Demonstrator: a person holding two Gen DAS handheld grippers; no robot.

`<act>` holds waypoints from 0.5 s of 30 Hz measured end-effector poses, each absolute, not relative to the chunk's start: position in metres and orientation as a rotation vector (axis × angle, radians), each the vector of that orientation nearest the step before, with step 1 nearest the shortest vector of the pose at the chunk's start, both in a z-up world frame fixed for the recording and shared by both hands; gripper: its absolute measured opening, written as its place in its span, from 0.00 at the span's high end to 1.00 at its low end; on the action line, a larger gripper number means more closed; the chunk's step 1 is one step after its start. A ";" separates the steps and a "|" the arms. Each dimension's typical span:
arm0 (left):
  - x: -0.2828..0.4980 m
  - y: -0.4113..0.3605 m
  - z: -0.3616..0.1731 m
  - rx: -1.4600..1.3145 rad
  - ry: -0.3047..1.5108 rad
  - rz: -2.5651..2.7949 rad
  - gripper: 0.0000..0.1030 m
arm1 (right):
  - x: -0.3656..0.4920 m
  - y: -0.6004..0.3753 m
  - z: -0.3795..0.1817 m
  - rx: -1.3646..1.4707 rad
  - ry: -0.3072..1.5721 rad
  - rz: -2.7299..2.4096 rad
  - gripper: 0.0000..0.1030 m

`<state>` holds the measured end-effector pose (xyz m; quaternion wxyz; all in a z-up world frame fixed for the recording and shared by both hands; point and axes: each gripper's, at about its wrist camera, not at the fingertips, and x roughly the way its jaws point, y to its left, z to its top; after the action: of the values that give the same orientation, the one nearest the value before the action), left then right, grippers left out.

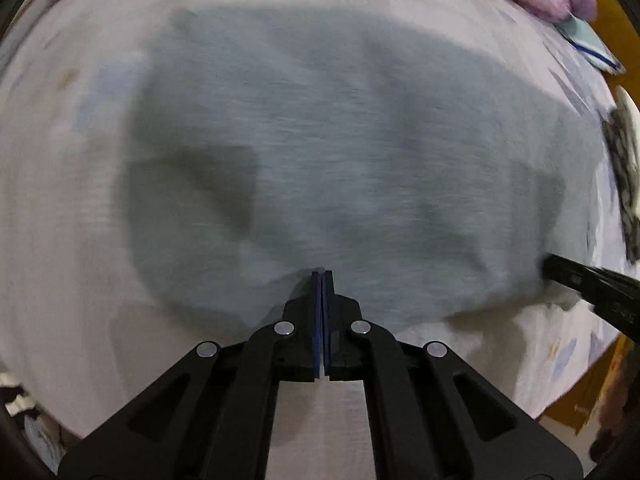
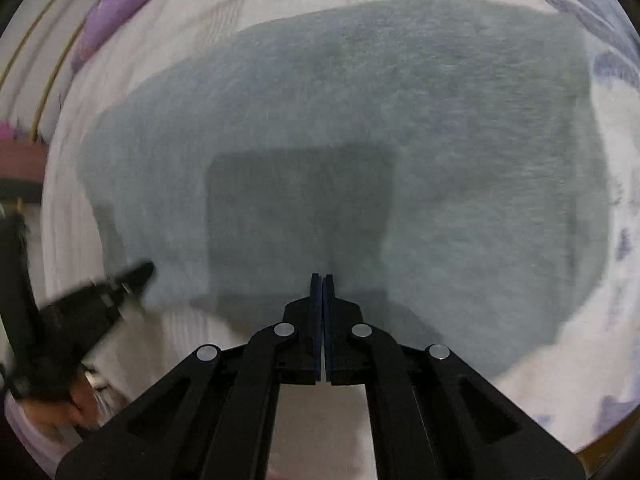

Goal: Fold large clothes

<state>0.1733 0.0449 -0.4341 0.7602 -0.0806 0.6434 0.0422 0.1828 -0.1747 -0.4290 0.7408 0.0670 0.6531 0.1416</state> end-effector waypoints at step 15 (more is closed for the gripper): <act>0.218 0.142 -0.443 -0.241 1.348 0.323 1.00 | 0.268 -0.252 -0.448 0.197 1.541 0.070 1.00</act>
<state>0.2176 0.1421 -0.4426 0.7627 -0.1109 0.6196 0.1485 0.2677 -0.2521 -0.4479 0.7125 0.0890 0.6953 0.0314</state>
